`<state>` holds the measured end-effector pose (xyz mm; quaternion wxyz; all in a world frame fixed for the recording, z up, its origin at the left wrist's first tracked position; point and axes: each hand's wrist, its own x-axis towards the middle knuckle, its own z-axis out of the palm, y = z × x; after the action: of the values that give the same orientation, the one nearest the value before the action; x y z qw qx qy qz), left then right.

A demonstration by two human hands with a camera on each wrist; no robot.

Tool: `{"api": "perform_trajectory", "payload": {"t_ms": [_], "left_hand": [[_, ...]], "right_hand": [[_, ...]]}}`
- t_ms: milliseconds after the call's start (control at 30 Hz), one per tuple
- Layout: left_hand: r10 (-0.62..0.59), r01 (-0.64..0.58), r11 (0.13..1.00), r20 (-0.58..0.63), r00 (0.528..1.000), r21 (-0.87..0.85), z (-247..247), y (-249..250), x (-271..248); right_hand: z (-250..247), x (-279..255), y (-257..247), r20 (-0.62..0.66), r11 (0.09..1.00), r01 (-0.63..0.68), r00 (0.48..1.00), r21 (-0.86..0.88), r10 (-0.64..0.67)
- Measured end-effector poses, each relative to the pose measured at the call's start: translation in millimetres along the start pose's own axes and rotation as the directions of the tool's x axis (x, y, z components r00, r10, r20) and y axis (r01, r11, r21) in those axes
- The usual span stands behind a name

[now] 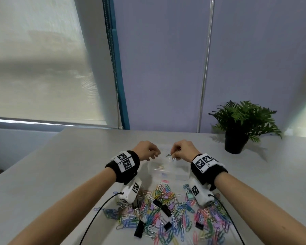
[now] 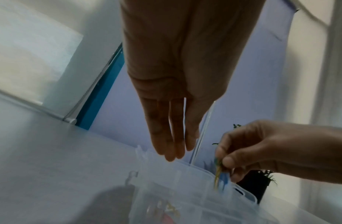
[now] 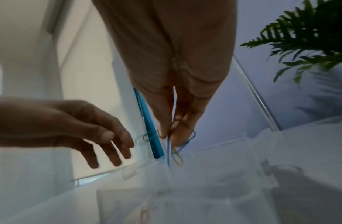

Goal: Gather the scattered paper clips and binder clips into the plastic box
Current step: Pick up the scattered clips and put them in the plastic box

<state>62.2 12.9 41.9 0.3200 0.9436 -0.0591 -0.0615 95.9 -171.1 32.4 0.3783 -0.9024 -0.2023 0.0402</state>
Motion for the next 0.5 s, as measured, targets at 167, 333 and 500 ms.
{"api": "perform_trajectory", "payload": {"t_ms": [167,333,500], "left_hand": [[0.057,-0.101,0.983,0.264,0.963,0.155,-2,-11,-35],[0.098,-0.228,0.917,0.368,0.924,0.328,23,-15,-49],[0.064,-0.227,0.838,0.322,0.944,0.497,48,-9,-42]], "right_hand": [[7,-8,-2,0.125,0.958,0.055,0.992,-0.281,-0.02],[23,-29,-14,0.27,0.869,0.363,0.921,-0.336,-0.281],[49,-46,-11,0.551,0.714,0.461,0.825,-0.527,-0.126]]}}
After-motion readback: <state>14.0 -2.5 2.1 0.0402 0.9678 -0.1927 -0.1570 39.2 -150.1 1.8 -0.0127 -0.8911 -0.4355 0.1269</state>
